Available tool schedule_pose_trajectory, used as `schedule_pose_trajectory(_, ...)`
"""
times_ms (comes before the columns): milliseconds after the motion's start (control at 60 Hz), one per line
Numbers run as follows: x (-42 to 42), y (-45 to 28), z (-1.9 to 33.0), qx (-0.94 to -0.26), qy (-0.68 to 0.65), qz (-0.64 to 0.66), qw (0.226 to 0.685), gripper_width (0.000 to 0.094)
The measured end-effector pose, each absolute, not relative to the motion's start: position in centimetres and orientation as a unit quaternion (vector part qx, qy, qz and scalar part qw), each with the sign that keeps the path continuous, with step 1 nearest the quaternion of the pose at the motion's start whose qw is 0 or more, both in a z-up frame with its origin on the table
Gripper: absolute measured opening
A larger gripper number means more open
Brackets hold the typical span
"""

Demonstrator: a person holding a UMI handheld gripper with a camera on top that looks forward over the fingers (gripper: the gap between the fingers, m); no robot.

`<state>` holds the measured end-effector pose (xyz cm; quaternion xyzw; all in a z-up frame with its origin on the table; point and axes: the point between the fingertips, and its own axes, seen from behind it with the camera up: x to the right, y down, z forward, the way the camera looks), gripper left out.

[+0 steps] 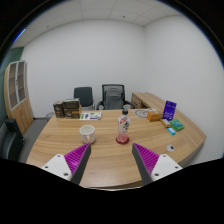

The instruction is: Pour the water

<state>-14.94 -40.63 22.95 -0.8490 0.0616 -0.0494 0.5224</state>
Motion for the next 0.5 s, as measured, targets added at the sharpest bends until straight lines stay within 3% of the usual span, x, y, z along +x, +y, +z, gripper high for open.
schedule_pose_trajectory(500, -14.8, -43.4, 24.4, -0.846, 0.065, -0.079, 0.523, 0.0855)
